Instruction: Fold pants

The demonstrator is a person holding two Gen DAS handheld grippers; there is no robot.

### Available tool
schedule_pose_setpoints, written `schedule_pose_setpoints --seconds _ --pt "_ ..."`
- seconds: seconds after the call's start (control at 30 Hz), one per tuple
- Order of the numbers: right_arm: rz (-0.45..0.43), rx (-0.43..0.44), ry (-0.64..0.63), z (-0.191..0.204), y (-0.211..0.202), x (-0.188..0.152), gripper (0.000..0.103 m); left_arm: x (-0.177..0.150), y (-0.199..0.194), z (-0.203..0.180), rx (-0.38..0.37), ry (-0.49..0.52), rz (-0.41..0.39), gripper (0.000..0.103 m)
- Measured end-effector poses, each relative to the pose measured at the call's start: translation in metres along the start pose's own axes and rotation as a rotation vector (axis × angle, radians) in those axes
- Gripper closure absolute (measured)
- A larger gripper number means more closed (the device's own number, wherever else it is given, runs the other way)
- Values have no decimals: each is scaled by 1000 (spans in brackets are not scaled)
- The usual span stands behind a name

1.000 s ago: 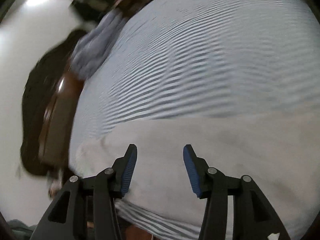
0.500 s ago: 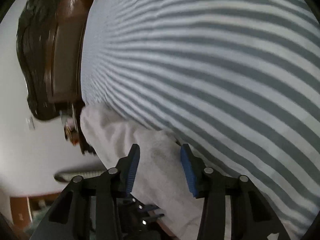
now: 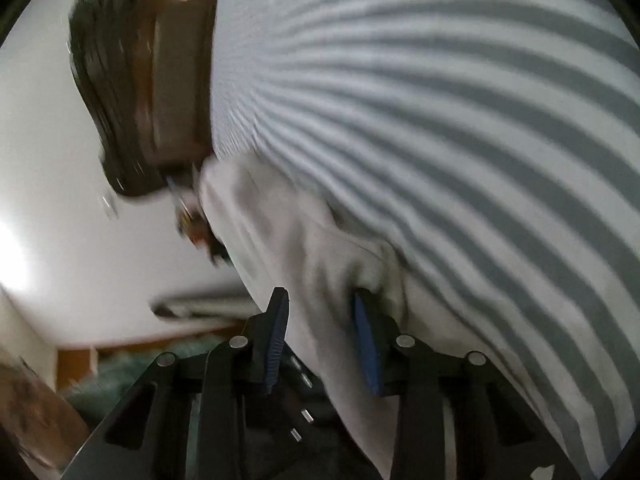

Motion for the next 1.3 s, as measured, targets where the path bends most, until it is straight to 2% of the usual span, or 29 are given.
schedule_pose_setpoints --seconds 0.13,0.17,0.23,0.27,0.33,0.4,0.47,0.6,0.63,0.67,0.7,0.8,0.87,0.93,1.0,1.07,1.1,1.13,1.2,1.3 --pt "-58 -3 36 -5 -1 6 70 15 -13 -4 90 56 -77 85" --pt "-64 -24 46 -6 -1 5 73 24 -18 -2 127 71 -109 84" --pt "-65 -109 34 -10 -9 1 94 36 -22 1 162 79 -145 84" --pt "-71 -138 21 -6 -9 -3 94 43 -23 6 194 79 -166 84" --pt "-106 -193 -11 3 -16 -8 95 48 -20 17 233 70 -163 84" --pt "-145 -218 -50 20 -17 -7 95 45 -12 34 264 16 -130 85" --pt "-257 -203 -93 40 -35 -7 96 40 -14 40 231 -15 -147 85" --pt "-382 -245 -76 38 -58 10 102 31 -11 34 287 57 -156 85" --pt "-388 -267 -70 36 -59 14 102 29 -11 34 295 65 -160 85" --pt "-361 -351 -77 28 -56 19 102 27 -10 33 300 71 -161 85" --pt "-343 -374 -75 24 -50 22 99 27 -11 34 299 69 -158 85" --pt "-278 -325 -9 10 -39 19 95 28 -13 40 264 24 -153 85" --pt "-265 -357 -17 8 -44 12 87 28 -13 43 258 22 -153 85" --pt "-235 -326 -24 5 -44 7 67 29 -14 43 267 30 -158 85" --pt "-207 -365 -49 3 -39 8 58 29 -12 42 279 43 -162 85" --pt "-165 -361 -80 6 -22 12 63 27 -14 39 288 52 -162 85" --pt "-146 -387 -133 12 -13 14 84 26 -14 39 289 54 -160 85" --pt "-123 -432 -169 11 -11 9 88 26 -13 39 289 53 -158 85" --pt "-121 -515 -182 11 -4 12 91 24 -15 37 286 54 -156 85" --pt "-153 -567 -169 6 -5 12 95 26 -17 35 289 58 -159 85"
Point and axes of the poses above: each gripper's, at about its wrist camera, not at the fingertips, and y roughly the way its jaws point, z to its left, x to its top, the point moved 5 cm from there along y, roughly the way its jaws point, and after that the axes turned 10 degrees about -y, right-handed, at the moved point
